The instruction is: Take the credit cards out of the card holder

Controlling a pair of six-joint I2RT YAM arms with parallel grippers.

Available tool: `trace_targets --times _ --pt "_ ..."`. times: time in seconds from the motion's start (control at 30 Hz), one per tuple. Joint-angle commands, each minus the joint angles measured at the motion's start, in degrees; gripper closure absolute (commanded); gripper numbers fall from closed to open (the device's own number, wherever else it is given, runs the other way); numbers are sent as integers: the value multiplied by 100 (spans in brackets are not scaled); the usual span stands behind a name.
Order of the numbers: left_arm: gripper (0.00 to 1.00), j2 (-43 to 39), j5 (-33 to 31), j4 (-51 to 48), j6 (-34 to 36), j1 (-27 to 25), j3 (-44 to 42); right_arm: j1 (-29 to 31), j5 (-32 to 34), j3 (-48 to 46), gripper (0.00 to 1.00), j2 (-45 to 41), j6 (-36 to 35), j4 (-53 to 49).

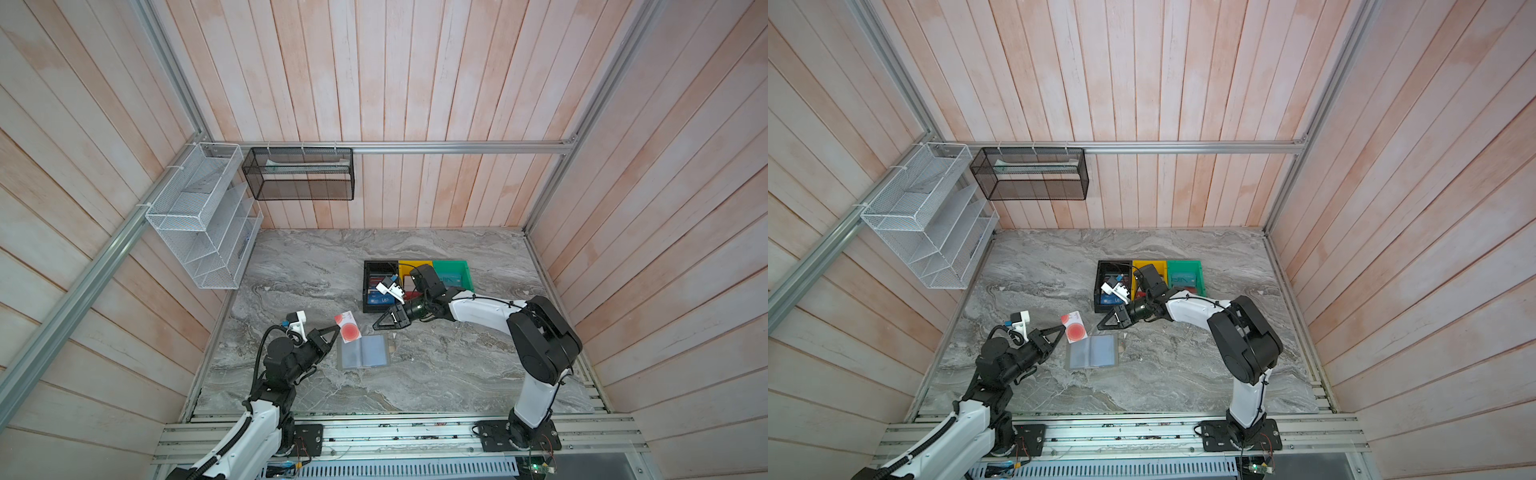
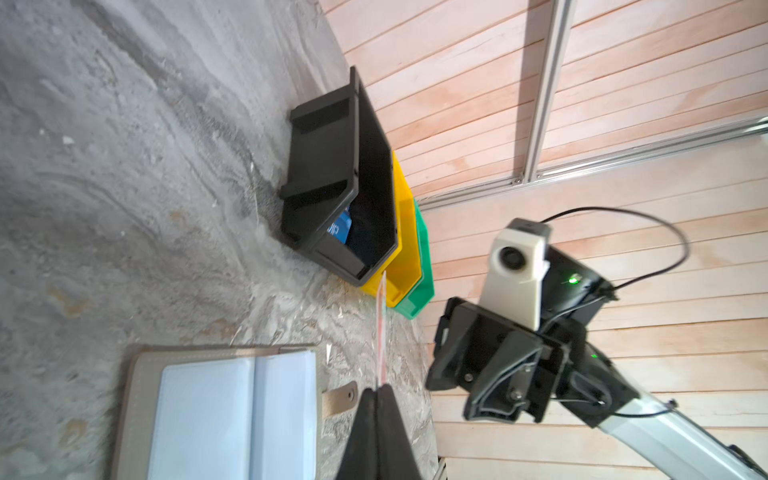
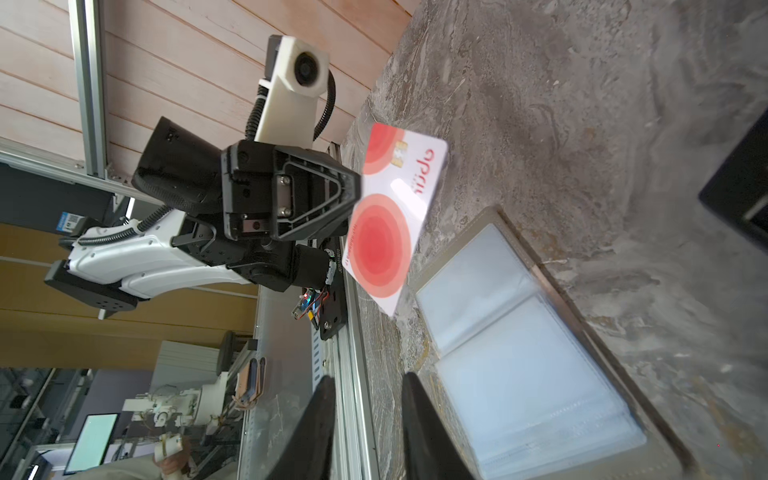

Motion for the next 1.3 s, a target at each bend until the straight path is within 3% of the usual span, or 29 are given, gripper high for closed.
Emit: trace_targets --times 0.0,0.2,1.0,1.27 --pt "100 -150 -363 446 -190 -39 -119 42 -289 -17 71 206 634 930" --pt "100 -251 -478 371 -235 -66 -167 137 -397 202 70 457 917 1301" --pt "100 -52 -446 497 -241 -132 -61 423 -643 1526 71 1466 814 885" --pt "100 -84 -501 475 -254 -134 -105 537 -802 1848 84 1613 717 735"
